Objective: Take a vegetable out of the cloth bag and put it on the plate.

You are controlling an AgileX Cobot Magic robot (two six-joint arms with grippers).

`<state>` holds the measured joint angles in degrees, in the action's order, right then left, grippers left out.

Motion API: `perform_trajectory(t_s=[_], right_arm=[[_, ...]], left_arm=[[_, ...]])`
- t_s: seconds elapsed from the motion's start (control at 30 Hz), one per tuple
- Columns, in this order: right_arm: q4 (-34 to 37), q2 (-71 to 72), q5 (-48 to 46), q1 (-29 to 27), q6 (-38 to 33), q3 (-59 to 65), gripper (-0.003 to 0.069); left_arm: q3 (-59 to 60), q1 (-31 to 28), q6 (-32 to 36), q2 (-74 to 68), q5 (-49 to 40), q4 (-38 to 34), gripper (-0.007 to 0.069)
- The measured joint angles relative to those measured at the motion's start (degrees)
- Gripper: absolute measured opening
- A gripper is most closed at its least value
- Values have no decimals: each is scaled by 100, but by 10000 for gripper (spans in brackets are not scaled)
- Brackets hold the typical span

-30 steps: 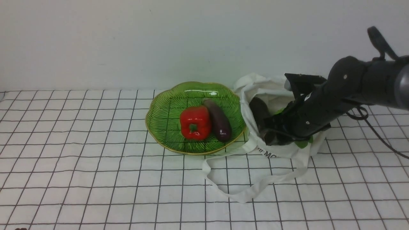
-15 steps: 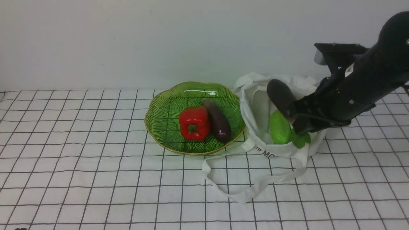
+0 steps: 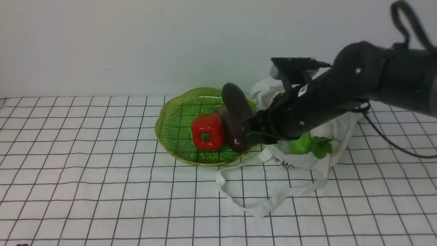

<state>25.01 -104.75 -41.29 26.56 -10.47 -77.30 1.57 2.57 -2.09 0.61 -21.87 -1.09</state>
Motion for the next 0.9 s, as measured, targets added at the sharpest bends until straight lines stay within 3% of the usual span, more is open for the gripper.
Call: perform_trajectory(t_s=[0.2,0.27,0.33,0.5,0.57,0.7,0.8,0.9], right_arm=[[0,-1016,86,5,-25,-856,204],[24,-1321,86,5,-27,-1083,253],[34,-1441,52,5,-39,-1179,330],[40,-1472,-157,5,-39,-1195,606],[40,-1424,-324,5,-41,-1203,659],[-67,-1246,-1036,5,-117,-1459,687],[-218,-1046,-2067,5,-145,-2148,683],[-372,-826,-2820,5,29,-3098,619]], left_arm=[[0,0,0,0,0,0,-8],[0,0,0,0,0,0,-8],[0,0,0,0,0,0,-8],[0,0,0,0,0,0,-8],[0,0,0,0,0,0,-8],[0,0,0,0,0,0,-8],[0,0,0,0,0,0,-8],[0,0,0,0,0,0,-8]])
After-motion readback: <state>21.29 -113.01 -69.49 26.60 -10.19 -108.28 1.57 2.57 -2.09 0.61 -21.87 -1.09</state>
